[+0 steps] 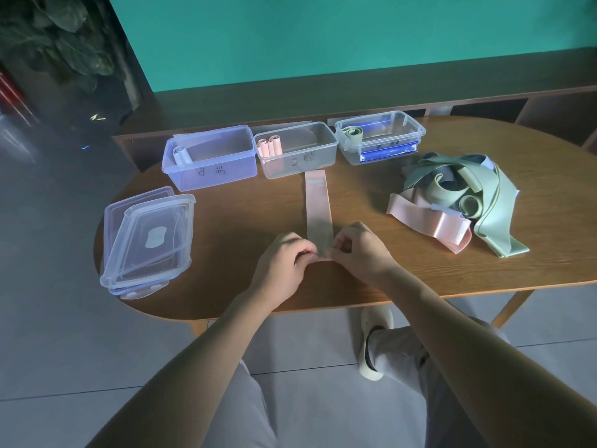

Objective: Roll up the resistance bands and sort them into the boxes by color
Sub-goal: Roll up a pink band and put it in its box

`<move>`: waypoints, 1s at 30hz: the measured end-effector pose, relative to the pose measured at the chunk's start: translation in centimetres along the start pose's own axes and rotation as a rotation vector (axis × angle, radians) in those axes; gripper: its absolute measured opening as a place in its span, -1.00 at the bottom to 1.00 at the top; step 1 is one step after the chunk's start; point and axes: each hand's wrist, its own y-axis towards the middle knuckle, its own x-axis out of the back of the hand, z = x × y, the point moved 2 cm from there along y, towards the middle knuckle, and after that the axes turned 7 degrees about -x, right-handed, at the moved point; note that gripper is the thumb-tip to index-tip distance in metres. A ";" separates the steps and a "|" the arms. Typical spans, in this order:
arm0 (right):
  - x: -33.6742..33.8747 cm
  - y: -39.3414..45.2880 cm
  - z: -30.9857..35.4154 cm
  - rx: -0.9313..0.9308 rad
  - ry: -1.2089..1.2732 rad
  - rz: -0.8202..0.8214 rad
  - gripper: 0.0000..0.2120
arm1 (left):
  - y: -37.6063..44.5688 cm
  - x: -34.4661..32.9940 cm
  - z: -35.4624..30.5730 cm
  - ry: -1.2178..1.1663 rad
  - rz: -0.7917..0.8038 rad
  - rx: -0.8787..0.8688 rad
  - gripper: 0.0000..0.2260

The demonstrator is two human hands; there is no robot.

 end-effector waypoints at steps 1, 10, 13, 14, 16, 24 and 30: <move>0.0 0.0 0.0 0.006 -0.001 0.000 -0.81 | -0.1 0.0 -0.2 0.028 0.012 -0.042 -0.96; -0.2 -0.5 -0.6 0.162 -0.021 -0.025 -0.92 | -0.1 0.8 -0.4 0.064 0.005 -0.099 -0.90; -0.5 -0.5 -1.0 0.278 -0.072 -0.018 -0.95 | -0.1 0.8 -0.7 0.072 0.001 -0.100 -0.89; -0.7 -0.5 -1.1 0.309 -0.092 -0.023 -0.92 | -0.1 0.8 -0.7 0.071 -0.001 -0.097 -0.90; -0.7 -0.5 -1.5 0.348 -0.112 -0.033 -0.89 | 0.0 0.7 -0.8 0.061 -0.009 -0.090 -0.91; -0.2 -0.4 -2.0 0.321 -0.067 -0.058 -0.88 | 0.3 0.7 -0.6 -0.093 -0.019 0.003 -0.97; 0.1 -0.1 -1.5 0.182 0.011 -0.028 -0.94 | 0.4 0.2 0.0 -0.034 0.030 -0.006 -0.98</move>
